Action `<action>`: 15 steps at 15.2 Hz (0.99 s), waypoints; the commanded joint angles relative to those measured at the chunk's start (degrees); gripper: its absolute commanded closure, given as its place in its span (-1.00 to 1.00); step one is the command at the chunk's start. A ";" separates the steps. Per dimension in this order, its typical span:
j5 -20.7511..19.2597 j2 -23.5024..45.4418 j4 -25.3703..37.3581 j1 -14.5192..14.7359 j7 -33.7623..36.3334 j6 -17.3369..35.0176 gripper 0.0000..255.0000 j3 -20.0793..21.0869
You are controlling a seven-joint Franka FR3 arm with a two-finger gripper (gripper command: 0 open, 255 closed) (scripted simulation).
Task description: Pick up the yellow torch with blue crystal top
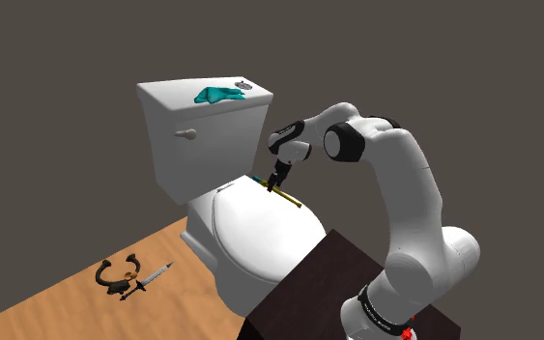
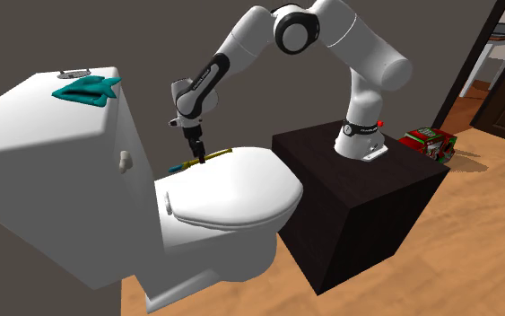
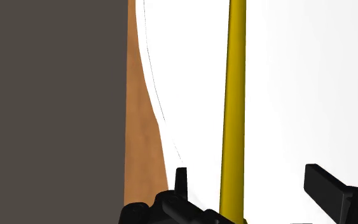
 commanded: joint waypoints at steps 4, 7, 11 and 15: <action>0.05 1.29 0.58 -0.61 0.16 -0.03 1.00 -0.28; 0.19 1.21 -0.04 -0.34 0.23 0.52 1.00 -0.16; -0.04 0.73 -0.06 -0.55 0.20 0.06 1.00 -0.24; -0.56 -1.89 -1.42 -0.23 0.60 -1.19 1.00 -0.67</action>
